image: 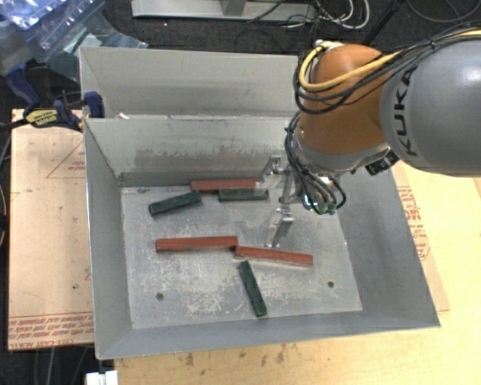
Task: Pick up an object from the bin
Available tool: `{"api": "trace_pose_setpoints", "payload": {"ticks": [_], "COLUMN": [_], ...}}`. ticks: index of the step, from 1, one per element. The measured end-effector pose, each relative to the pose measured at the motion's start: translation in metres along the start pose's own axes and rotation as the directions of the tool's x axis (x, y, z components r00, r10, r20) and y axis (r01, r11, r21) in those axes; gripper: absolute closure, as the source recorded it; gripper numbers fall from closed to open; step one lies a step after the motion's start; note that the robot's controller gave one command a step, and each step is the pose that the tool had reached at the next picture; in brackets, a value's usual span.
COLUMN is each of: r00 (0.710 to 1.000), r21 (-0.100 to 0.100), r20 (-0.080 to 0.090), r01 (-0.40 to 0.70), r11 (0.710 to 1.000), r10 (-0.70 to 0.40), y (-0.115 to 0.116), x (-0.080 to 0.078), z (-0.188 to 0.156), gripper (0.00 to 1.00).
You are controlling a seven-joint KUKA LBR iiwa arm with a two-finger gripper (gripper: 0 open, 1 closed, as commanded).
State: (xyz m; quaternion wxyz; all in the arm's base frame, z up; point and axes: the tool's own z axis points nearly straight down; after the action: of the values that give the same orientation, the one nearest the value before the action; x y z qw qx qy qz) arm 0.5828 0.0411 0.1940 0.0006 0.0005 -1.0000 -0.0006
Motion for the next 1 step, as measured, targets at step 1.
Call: {"api": "trace_pose_setpoints", "payload": {"ticks": [1], "r00": [1.0], "r21": [0.0], "r20": [0.002], "r01": [-0.001], "r11": [1.0], "r10": [0.001], "y": [-0.0002], "x": [-0.0006], "z": [-0.0007], "gripper": [0.0]}}
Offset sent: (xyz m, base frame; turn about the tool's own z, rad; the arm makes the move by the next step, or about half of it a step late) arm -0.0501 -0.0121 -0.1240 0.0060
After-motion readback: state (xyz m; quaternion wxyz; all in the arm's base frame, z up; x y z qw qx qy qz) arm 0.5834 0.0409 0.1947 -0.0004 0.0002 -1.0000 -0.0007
